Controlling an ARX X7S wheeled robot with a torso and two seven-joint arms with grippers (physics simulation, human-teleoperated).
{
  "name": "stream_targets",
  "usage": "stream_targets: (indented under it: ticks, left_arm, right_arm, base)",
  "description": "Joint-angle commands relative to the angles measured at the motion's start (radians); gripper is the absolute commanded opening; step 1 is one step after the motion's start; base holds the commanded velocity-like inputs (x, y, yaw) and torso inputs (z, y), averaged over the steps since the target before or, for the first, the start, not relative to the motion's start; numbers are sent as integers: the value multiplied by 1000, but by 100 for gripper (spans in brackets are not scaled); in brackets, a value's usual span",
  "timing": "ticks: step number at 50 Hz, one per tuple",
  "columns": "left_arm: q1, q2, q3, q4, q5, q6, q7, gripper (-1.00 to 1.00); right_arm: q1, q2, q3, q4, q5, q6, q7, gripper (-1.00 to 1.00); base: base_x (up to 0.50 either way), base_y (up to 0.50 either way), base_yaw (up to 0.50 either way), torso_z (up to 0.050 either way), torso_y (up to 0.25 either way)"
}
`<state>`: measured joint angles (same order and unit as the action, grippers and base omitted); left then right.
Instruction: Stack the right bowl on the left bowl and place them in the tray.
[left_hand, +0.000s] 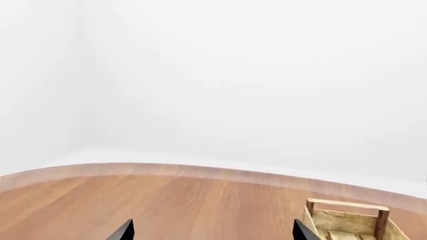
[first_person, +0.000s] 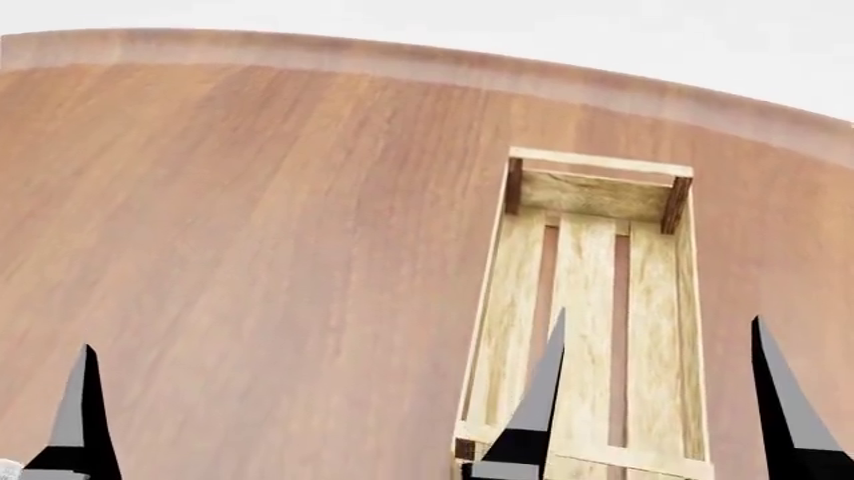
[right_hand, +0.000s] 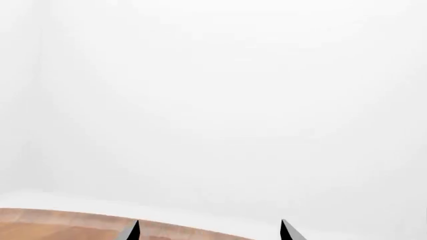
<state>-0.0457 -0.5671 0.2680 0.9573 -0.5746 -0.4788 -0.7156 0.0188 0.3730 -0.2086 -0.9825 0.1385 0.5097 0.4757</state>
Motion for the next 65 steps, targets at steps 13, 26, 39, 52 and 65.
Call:
stream_targets:
  ticks: [13, 26, 39, 52, 65]
  left_arm:
    - [-2, 25, -1, -22, 13, 33, 45, 100]
    - [0, 16, 1, -20, 9, 39, 40, 100]
    - [-12, 15, 25, -38, 20, 39, 46, 100]
    - [-37, -16, -17, -40, -154, -20, 51, 100]
    - [-121, -38, -9, -35, -234, -118, 7, 100]
  right_arm:
    - [4, -8, 30, 30, 6, -28, -32, 100]
    - [11, -3, 19, 19, 7, -16, -24, 100]
    - [11, 1, 18, 43, 15, -35, -24, 100]
    - [8, 4, 13, 26, 19, -29, -14, 100]
    - [16, 10, 11, 8, 31, -16, -8, 100]
  base:
    - [0, 0, 0, 32, -230]
    - [0, 0, 0, 32, -230]
    - [0, 0, 0, 32, -229]
    - [0, 0, 0, 17, -106]
    - [0, 0, 0, 0, -25]
